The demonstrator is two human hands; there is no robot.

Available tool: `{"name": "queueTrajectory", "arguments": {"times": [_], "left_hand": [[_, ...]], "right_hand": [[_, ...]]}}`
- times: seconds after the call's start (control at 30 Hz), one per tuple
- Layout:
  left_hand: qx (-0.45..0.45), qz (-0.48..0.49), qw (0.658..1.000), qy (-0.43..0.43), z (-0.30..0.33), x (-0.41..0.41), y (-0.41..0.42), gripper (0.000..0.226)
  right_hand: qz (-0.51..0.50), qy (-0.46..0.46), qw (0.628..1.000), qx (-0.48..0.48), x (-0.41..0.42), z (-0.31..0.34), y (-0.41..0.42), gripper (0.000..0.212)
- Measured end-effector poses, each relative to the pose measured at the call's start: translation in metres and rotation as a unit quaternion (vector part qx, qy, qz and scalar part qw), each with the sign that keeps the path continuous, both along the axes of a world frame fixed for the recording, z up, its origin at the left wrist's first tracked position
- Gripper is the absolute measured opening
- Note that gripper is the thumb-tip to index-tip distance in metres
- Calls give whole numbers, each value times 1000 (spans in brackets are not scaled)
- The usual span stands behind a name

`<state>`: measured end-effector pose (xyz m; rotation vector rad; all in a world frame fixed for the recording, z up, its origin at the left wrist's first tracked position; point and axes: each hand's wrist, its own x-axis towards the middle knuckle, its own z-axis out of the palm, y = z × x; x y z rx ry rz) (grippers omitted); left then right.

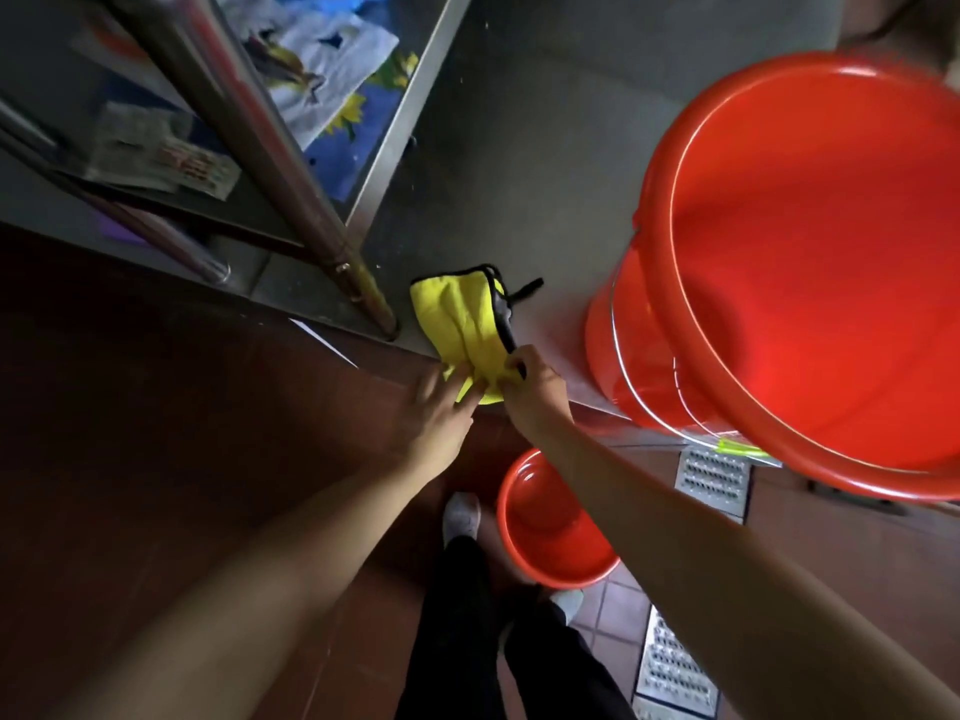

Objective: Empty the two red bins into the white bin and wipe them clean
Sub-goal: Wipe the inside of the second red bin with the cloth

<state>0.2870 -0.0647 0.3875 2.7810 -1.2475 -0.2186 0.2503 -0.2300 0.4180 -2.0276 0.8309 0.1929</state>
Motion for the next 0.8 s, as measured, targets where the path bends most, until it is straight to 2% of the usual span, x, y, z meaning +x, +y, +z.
{"name": "queueTrajectory", "arguments": {"times": [0.2, 0.33, 0.43, 0.6, 0.67, 0.73, 0.8], "left_hand": [[-18, 13, 1000, 2, 25, 2, 7, 68], [-80, 31, 995, -43, 62, -7, 13, 43], [-122, 26, 990, -59, 94, -24, 19, 35], [-144, 43, 988, -20, 149, -73, 19, 43], [-168, 55, 984, 22, 164, -90, 15, 46], [-183, 47, 980, 56, 183, -113, 8, 48], [-187, 29, 978, 83, 198, -133, 0, 47]], "right_hand": [[-76, -5, 992, 98, 3, 26, 2, 23], [-122, -45, 955, 266, -7, 63, 6, 29], [-97, -56, 948, 299, -27, 88, 5, 26], [-28, -107, 967, 230, -88, 121, -4, 18], [53, -135, 982, 123, -113, 128, -10, 37], [155, -94, 983, -35, -146, 136, -21, 61], [191, -56, 969, -148, -174, 145, -31, 61]]}}
